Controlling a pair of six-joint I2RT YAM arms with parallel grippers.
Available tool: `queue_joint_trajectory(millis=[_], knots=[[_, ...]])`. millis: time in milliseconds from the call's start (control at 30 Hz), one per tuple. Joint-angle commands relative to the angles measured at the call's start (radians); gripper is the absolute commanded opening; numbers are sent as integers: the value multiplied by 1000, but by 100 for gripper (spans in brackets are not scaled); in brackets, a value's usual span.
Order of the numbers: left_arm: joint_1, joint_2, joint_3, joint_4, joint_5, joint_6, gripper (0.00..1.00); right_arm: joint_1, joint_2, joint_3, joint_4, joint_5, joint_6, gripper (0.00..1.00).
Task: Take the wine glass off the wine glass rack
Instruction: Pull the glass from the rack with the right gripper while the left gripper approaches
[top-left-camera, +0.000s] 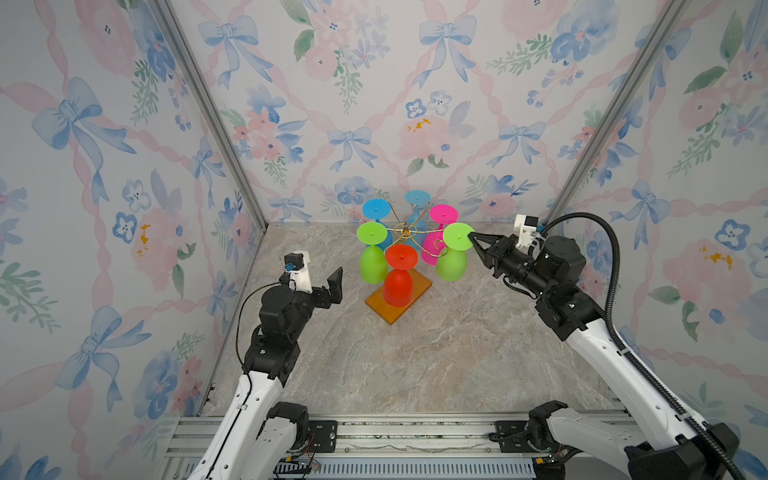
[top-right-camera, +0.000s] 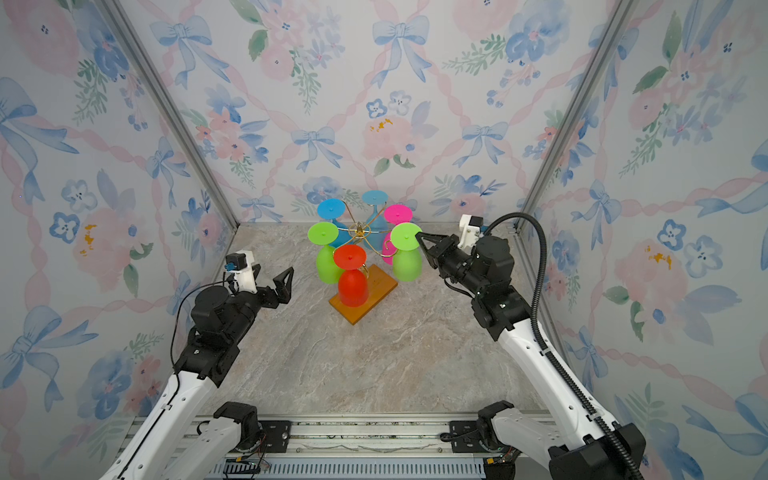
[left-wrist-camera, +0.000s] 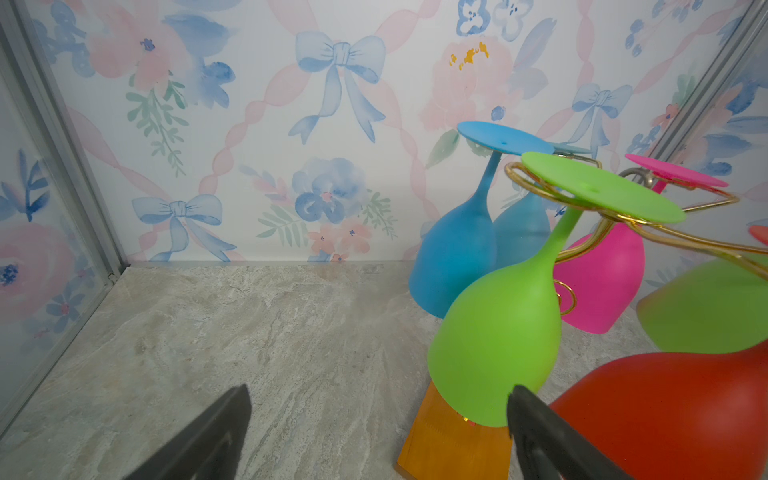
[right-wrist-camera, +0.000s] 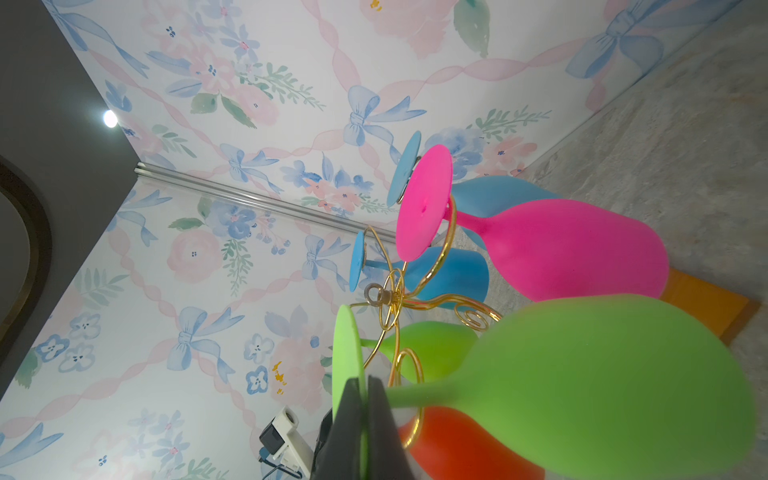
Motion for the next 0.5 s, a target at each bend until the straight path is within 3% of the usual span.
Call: queue_joint_trajectory(millis=[0,167,467], knots=[[8,-37,-11,-7,3,-8,98,-14,-46,-19,-38,1,-6,0],[9,-72,38,-88,16,-29,98,-33,-98,-17,-102,1,-56,0],[7,-26,262,-255,141,-98,98,-50,-171,-22,-206,0,-178,0]])
